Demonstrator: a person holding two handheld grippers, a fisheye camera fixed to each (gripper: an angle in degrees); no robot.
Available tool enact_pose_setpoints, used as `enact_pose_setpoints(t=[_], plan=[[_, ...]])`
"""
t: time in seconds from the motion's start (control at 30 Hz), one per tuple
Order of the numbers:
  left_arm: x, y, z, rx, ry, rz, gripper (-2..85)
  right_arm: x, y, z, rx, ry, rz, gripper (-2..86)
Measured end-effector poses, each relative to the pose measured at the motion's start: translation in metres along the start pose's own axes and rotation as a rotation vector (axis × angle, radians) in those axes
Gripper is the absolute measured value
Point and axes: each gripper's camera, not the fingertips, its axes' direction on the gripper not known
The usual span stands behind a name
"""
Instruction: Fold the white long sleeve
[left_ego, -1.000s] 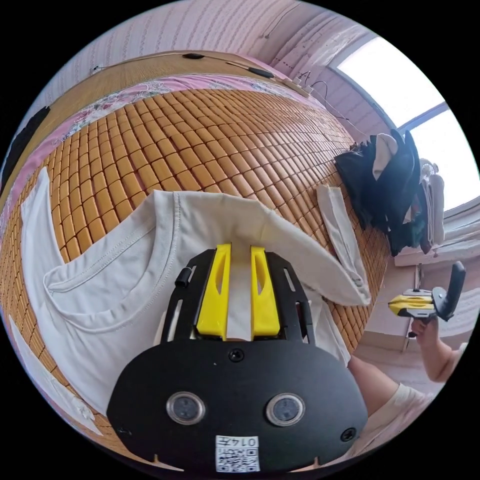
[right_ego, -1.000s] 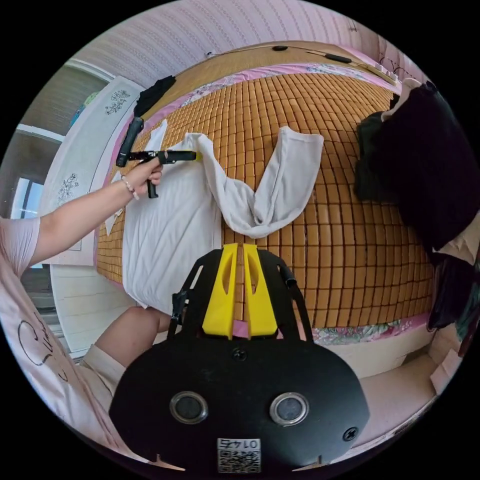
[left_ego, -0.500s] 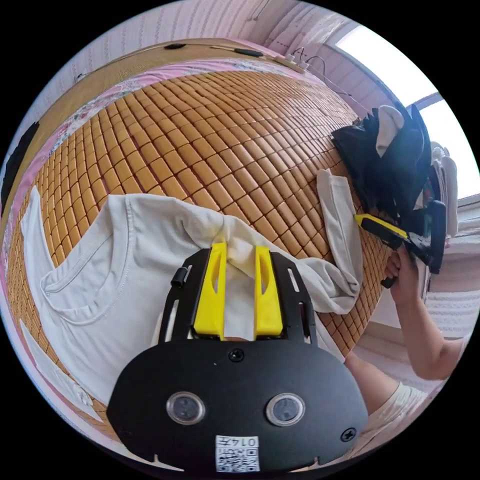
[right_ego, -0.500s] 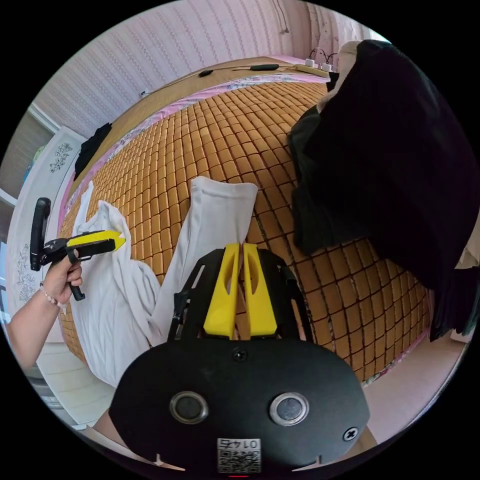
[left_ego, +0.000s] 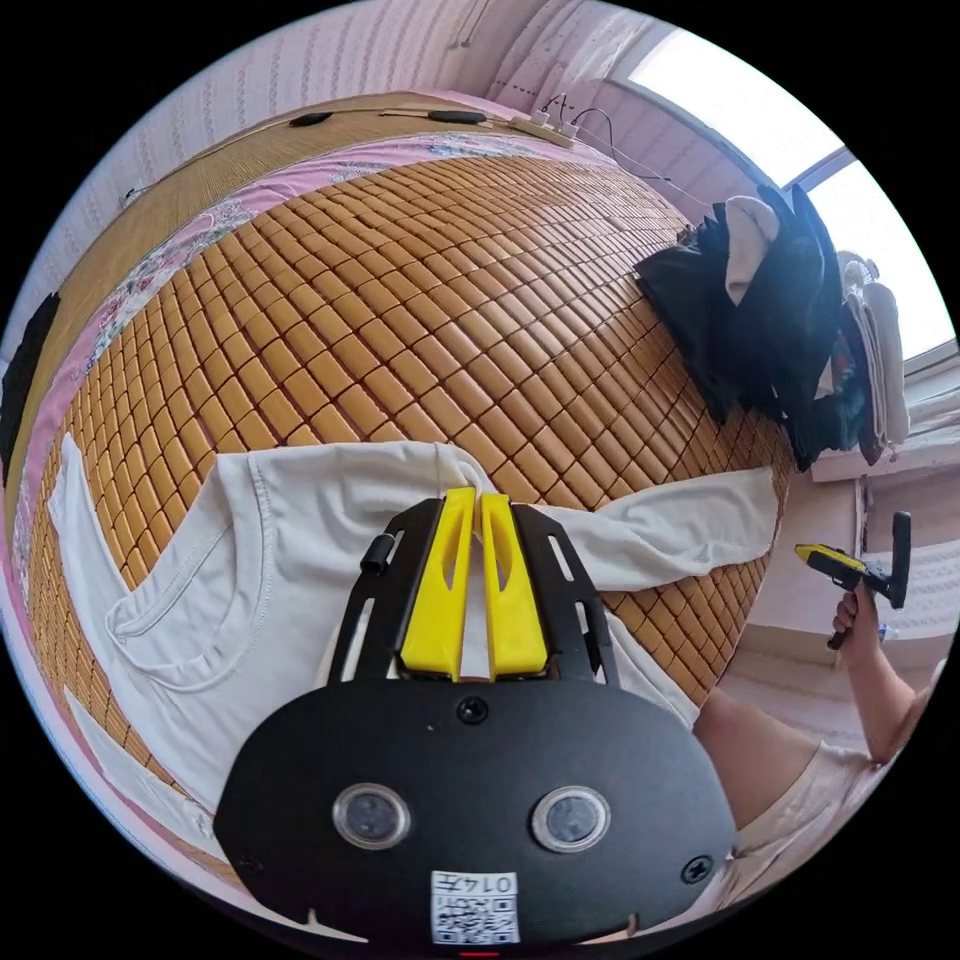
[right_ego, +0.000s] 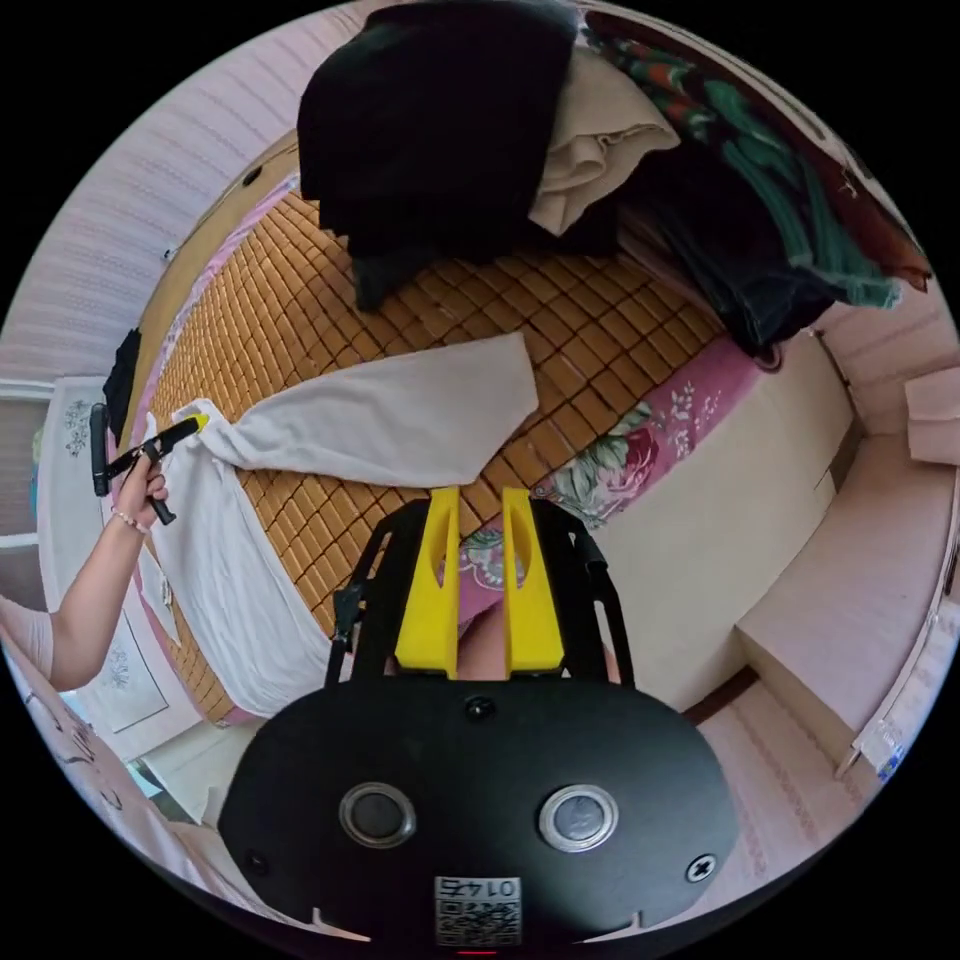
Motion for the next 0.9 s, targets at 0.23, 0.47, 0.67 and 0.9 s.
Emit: enact_pose_setpoints(t=[0.23,0.47,0.67,0.9], plan=[[-0.013,0.018,0.012,0.031,0.030,0.017,-1.0,-0.019,-0.065,0.035,0.031,0.005,-0.072,14.2],[-0.030,0.017,0.000,0.094,0.080,-0.012,-1.0,-0.085,-0.005,0.041,-0.004,0.109,-0.401,15.3],[-0.039,0.008,-0.007,0.107,0.103,-0.029,-1.0,-0.092,-0.010,0.084,-0.055,0.173,-0.424,4.6],[-0.043,-0.001,-0.031,0.134,0.126,-0.017,-1.0,-0.093,-0.010,0.012,-0.030,0.142,-0.528,0.2]])
